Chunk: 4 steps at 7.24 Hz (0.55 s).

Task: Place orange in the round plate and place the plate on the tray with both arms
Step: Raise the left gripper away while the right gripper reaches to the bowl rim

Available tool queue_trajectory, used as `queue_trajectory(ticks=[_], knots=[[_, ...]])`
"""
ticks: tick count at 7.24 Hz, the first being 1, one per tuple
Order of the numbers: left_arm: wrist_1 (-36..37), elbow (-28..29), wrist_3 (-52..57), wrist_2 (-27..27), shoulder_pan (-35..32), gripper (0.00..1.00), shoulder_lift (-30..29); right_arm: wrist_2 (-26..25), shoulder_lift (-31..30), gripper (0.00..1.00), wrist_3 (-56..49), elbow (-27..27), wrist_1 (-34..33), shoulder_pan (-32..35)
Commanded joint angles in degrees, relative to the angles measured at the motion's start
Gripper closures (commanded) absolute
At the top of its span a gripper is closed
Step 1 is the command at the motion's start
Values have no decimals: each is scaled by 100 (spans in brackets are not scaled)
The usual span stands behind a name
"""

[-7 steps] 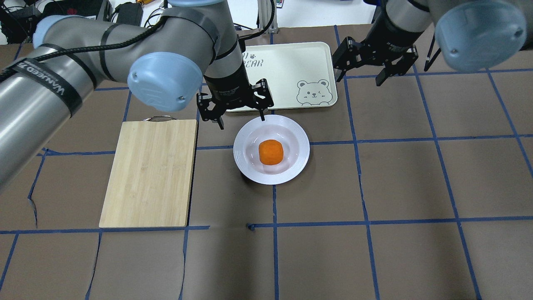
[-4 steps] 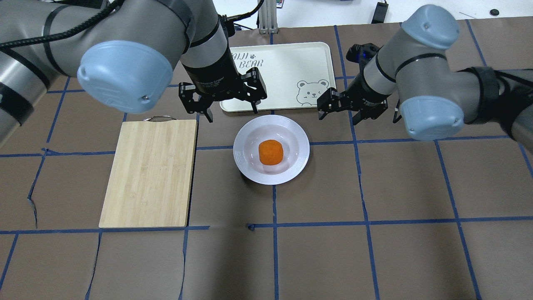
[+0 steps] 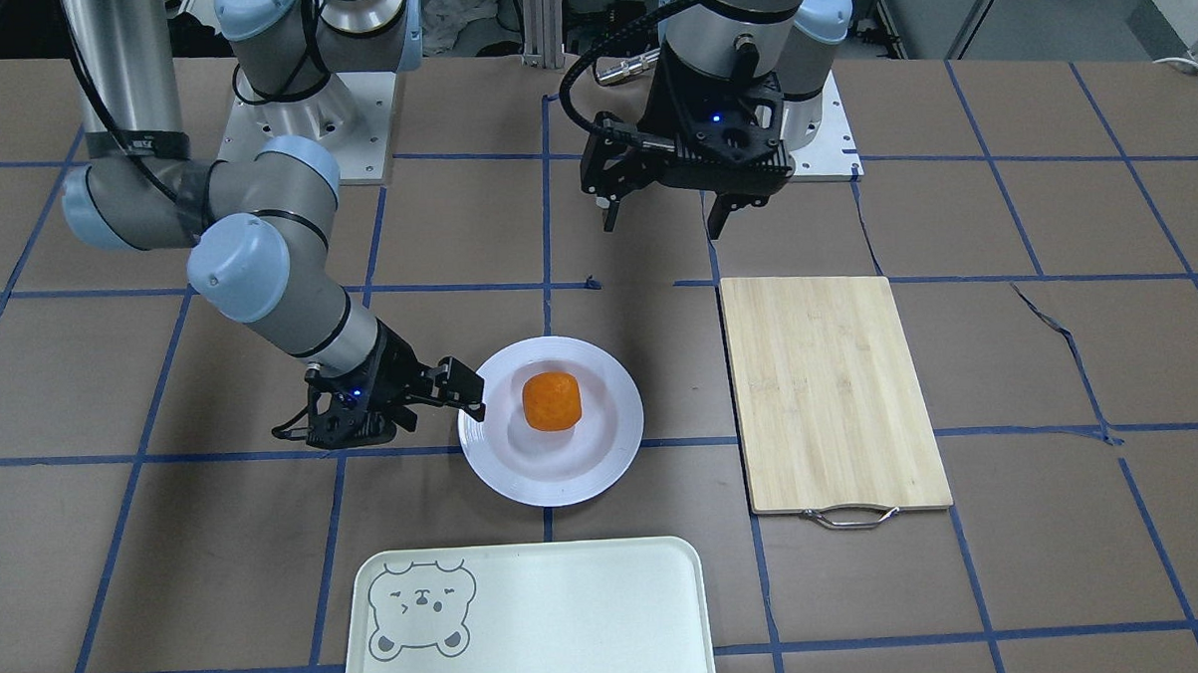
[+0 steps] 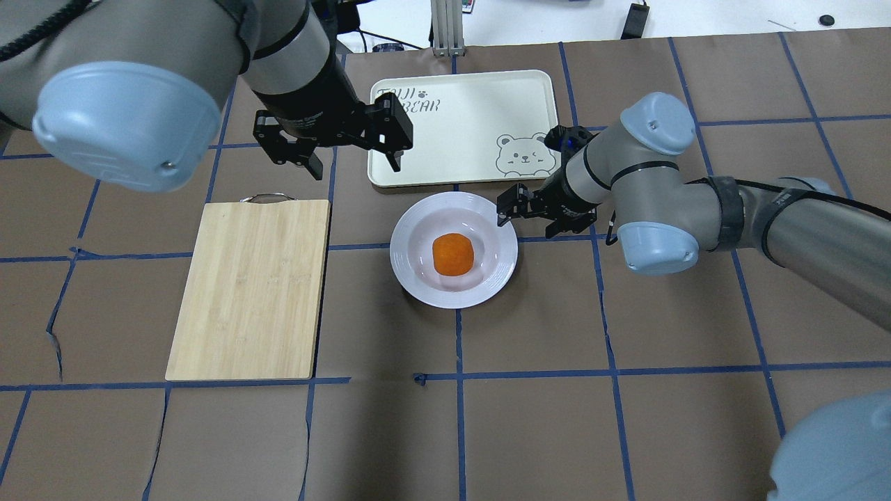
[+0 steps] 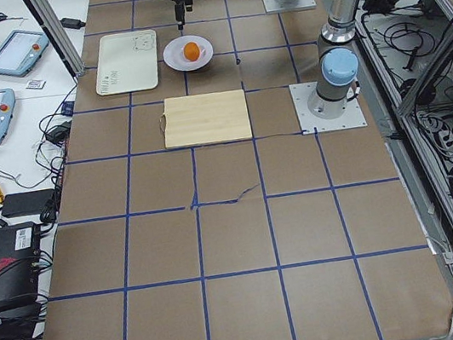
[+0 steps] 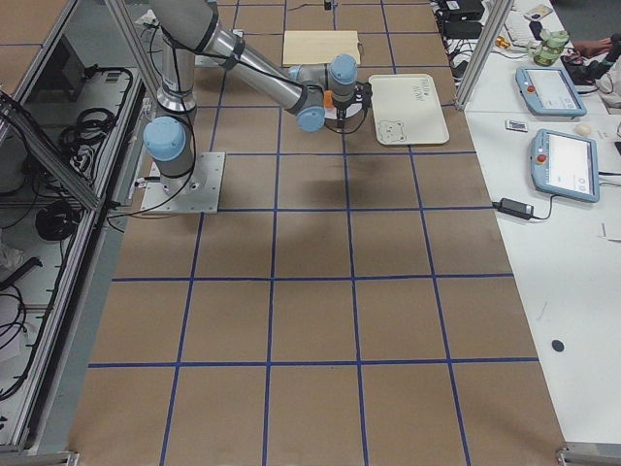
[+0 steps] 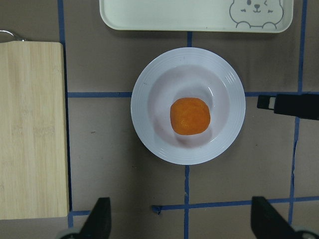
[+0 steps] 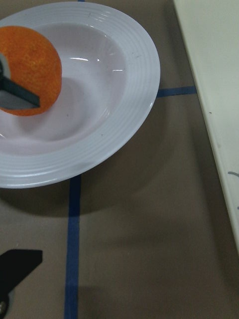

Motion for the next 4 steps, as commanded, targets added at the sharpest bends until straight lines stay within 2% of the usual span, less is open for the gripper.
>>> queue_trajectory(ticks=[1,2,3,4], knots=[[-47,-21,637,41,420,0,198,-58,257,0,138,9,-264,237],[74,-56,594,790,456,0,251,-67,293,0,155,9,-264,237],[215,-108,550,1041,473,0,261,-50,328,0,199,9,-255,246],[286,-170,593,991,543,0,261,-23,381,0,208,9,-281,272]])
